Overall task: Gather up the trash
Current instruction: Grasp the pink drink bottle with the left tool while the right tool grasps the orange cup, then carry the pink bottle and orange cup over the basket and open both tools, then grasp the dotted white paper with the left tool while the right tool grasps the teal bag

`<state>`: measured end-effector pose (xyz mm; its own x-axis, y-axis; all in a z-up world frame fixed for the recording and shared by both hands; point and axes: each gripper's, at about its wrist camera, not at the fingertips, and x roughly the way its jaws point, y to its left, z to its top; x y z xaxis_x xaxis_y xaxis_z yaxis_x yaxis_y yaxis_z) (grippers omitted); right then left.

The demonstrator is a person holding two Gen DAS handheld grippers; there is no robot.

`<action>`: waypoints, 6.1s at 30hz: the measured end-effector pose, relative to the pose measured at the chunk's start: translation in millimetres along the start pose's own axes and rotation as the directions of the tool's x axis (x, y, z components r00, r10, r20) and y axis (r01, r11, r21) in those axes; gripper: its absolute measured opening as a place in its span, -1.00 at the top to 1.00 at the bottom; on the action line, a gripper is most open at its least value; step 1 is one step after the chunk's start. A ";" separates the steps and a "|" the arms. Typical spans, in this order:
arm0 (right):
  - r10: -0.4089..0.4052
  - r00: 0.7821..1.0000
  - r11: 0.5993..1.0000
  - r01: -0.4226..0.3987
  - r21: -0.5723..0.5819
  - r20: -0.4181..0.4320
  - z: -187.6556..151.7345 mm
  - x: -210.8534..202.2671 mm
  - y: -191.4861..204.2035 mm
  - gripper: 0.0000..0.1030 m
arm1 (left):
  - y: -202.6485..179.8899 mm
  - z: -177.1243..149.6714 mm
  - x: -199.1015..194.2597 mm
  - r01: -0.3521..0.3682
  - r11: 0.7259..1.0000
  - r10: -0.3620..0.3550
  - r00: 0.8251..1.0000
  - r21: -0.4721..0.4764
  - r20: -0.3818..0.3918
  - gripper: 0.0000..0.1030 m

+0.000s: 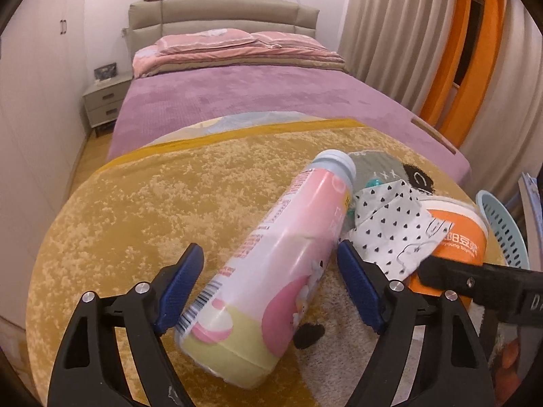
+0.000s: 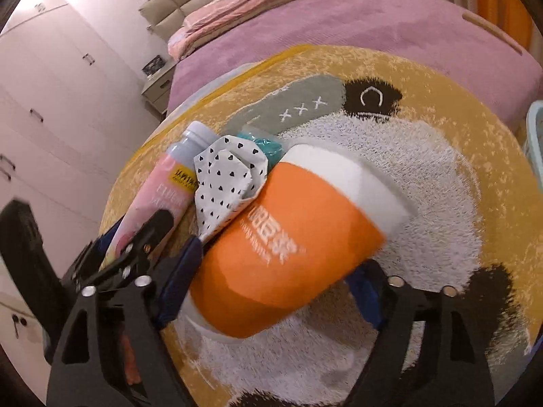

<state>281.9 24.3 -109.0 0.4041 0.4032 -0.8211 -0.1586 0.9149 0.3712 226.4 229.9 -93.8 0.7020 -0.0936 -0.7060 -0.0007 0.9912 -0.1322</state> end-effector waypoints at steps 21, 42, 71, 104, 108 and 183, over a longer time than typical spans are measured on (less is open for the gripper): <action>0.020 0.993 0.958 0.014 -0.287 0.117 -32.0 -76.3 -9.6 0.13 | -11.2 -29.8 -45.8 0.065 0.991 -0.071 0.996 -0.117 -0.047 0.06; 0.044 0.965 0.959 0.031 -0.280 0.259 -39.1 -148.4 -50.5 0.13 | -93.8 -25.3 -129.4 0.148 0.989 -0.146 0.984 -0.013 0.105 0.13; -0.197 0.916 0.969 0.128 0.211 0.349 5.9 -206.6 -280.7 0.13 | -330.0 22.2 -46.8 0.307 0.916 -0.329 0.943 0.260 0.046 0.13; -0.175 0.951 0.947 0.090 0.309 0.257 -2.1 -182.5 -309.5 -0.16 | -334.0 6.9 -52.7 0.378 0.907 -0.398 0.914 0.186 0.083 -0.27; -0.135 0.951 0.972 0.073 0.224 0.279 -0.2 -183.3 -270.6 -0.27 | -299.4 4.2 -72.8 0.337 0.930 -0.355 0.926 0.145 0.130 -0.27; -0.012 0.999 0.955 0.021 -0.295 0.033 37.3 13.8 -2.6 -0.27 | 6.3 -40.0 -44.9 0.069 0.955 -0.041 0.994 -0.288 0.103 0.88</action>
<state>321.5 26.8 -105.2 0.4352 0.3914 -0.8108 -0.4090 0.8882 0.2092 166.4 236.6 -90.8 0.7710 -0.1243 -0.6246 -0.1572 0.9133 -0.3758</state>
